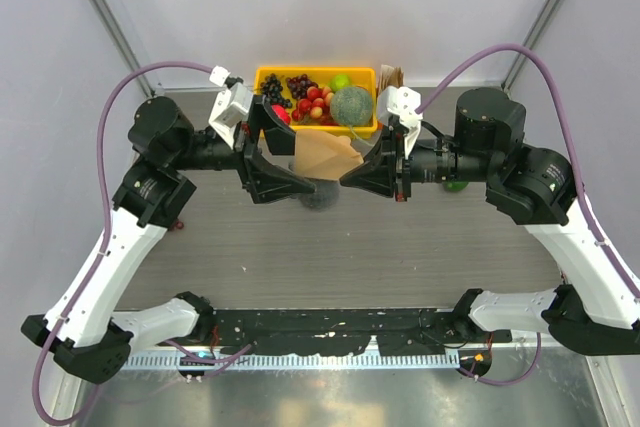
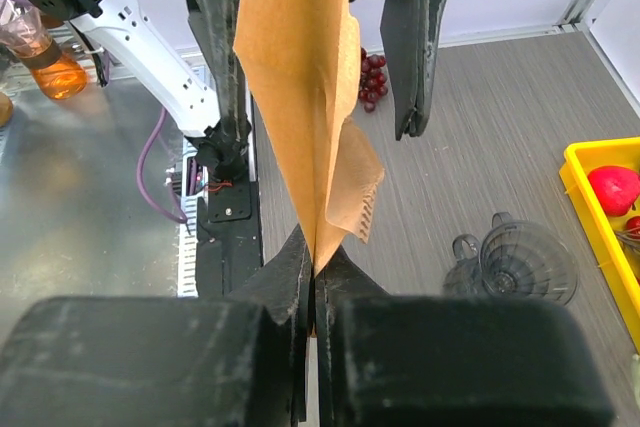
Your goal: Place the coffee filter in the dripper
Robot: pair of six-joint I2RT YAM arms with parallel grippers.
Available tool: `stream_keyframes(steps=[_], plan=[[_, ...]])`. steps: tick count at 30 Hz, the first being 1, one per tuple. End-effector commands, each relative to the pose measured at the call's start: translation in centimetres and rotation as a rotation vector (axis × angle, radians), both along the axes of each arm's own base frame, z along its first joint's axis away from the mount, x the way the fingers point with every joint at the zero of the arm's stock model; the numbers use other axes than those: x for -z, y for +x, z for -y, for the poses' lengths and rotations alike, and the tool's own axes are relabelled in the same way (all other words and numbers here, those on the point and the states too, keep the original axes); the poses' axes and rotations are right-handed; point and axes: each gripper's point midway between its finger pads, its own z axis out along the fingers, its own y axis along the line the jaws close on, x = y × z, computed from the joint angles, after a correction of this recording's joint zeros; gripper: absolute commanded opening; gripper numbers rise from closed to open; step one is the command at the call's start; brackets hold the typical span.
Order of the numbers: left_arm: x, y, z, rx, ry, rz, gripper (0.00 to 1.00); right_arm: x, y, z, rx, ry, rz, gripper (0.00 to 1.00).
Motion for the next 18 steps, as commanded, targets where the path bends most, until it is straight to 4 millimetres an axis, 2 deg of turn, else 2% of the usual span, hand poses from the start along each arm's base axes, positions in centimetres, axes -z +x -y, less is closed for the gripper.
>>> stream_keyframes(steps=[1, 4, 12, 13, 18], plan=[[1.0, 0.1, 0.0, 0.014, 0.039, -0.004, 0.7, -2.1, -0.5, 0.2, -0.017, 0.058, 0.04, 0.05], [1.6, -0.2, -0.1, 0.035, 0.063, -0.006, 0.6, -2.5, -0.4, 0.3, -0.011, 0.064, 0.047, 0.05], [2.0, -1.2, -0.7, 0.07, 0.074, 0.009, 0.04, -1.5, 0.0, 0.8, 0.02, 0.013, 0.042, 0.05], [2.0, -1.2, -0.7, 0.071, 0.075, 0.008, 0.0, -1.4, 0.0, 0.9, 0.024, 0.01, 0.039, 0.05], [2.6, -1.2, -1.0, 0.061, 0.088, 0.025, 0.0, -1.4, 0.1, 1.1, 0.031, 0.007, 0.04, 0.05]])
